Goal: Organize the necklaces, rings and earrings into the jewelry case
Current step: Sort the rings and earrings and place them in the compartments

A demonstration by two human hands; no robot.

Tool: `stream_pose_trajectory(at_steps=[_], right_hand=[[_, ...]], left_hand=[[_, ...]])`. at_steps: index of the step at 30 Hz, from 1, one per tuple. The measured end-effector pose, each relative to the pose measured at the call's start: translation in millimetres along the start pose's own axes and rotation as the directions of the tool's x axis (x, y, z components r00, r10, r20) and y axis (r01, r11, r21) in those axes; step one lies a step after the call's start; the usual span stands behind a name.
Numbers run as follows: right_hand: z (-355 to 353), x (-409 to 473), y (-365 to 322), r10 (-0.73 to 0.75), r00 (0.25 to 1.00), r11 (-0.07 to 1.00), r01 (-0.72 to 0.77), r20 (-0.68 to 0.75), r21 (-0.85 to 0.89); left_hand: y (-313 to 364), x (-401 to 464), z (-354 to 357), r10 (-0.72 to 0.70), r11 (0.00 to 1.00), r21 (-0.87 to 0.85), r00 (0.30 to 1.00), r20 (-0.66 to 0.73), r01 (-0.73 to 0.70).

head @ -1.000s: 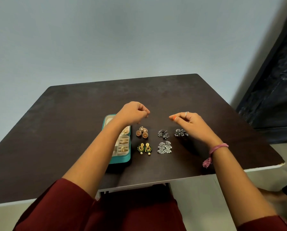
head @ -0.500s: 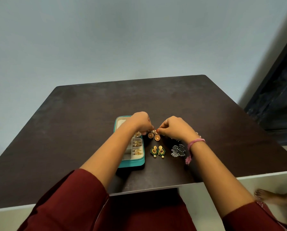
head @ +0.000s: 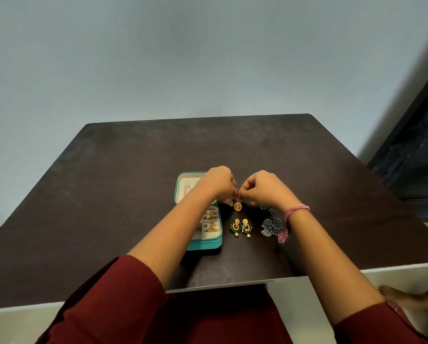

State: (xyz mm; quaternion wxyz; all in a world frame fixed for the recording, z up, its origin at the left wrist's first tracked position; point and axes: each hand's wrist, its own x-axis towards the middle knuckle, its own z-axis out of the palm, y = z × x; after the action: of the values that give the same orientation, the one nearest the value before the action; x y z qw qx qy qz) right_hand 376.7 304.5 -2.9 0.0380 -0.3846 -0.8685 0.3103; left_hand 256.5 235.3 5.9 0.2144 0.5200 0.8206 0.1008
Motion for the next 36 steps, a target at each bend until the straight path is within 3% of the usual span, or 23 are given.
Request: stream_pose_trajectory(at_steps=[8, 13, 18, 23, 28, 36], right_hand=[[-7, -21, -22, -0.073, 0.986, 0.945, 0.116, -0.148, 0.304], [-4, -38, -45, -0.103, 0.963, 0.807, 0.228, -0.25, 0.544], [11, -52, -62, -0.058, 0.953, 0.653, 0.262, -0.299, 0.71], [33, -57, -77, 0.012, 0.974, 0.497, 0.192, -0.227, 0.846], [50, -66, -87, 0.013, 0.992, 0.33, 0.117, -0.128, 0.937], [76, -74, -78, 0.025, 0.998, 0.411, 0.047, -0.063, 0.91]], left_hand=[[-18, -32, -21, 0.046, 0.901, -0.415, 0.978, -0.201, -0.128], [-36, -63, -35, 0.04, 0.819, -0.539, 0.955, -0.294, -0.2], [-57, -95, -38, -0.061, 0.672, -0.72, 0.955, -0.291, -0.176], [-72, -118, -34, -0.122, 0.635, -0.758, 0.949, -0.289, -0.149], [-88, -131, -26, -0.135, 0.665, -0.737, 0.952, -0.274, -0.117], [-101, -155, -4, -0.149, 0.698, -0.712, 0.957, -0.247, -0.075]])
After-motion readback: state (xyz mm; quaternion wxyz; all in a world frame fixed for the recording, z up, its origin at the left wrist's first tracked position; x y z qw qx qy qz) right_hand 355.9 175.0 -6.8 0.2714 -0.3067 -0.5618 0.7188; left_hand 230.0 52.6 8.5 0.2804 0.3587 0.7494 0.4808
